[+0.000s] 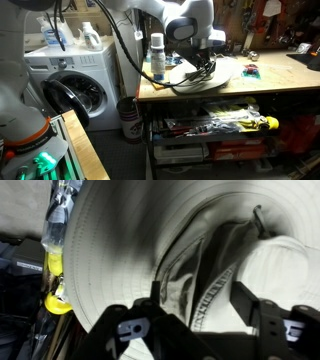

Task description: Pick up the cream hat and put it on the white cylindrical container to the left

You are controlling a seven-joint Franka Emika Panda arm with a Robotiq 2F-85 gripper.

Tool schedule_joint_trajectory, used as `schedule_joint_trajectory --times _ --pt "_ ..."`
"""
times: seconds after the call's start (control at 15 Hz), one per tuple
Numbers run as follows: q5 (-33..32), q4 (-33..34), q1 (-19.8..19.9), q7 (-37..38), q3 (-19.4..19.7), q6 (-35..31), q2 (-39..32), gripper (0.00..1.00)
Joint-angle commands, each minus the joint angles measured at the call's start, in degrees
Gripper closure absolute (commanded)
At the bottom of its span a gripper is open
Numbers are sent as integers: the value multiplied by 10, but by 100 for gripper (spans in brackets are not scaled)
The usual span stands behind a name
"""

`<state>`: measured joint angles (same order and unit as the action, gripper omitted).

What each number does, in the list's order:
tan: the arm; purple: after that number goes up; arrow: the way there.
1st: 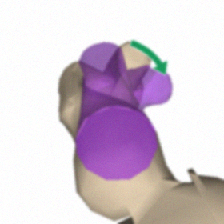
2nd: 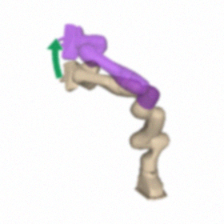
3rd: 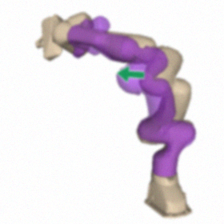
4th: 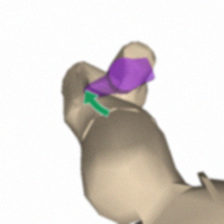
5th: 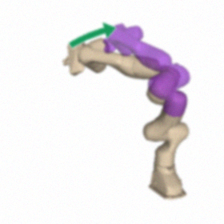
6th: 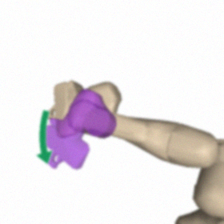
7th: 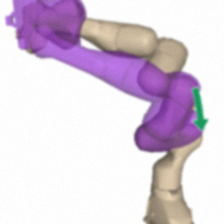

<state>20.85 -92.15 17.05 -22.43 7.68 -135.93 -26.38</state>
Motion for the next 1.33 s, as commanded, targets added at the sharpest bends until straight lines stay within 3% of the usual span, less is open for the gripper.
schedule_joint_trajectory --times 0.0,0.4,0.8,1.27 --pt "-9 35 23 5 -19 2 -28 57" --pt "5 60 46 0 -37 15 -40 99" --pt "36 71 74 -14 -60 27 -33 99" --pt "142 66 112 -42 -91 71 14 99"
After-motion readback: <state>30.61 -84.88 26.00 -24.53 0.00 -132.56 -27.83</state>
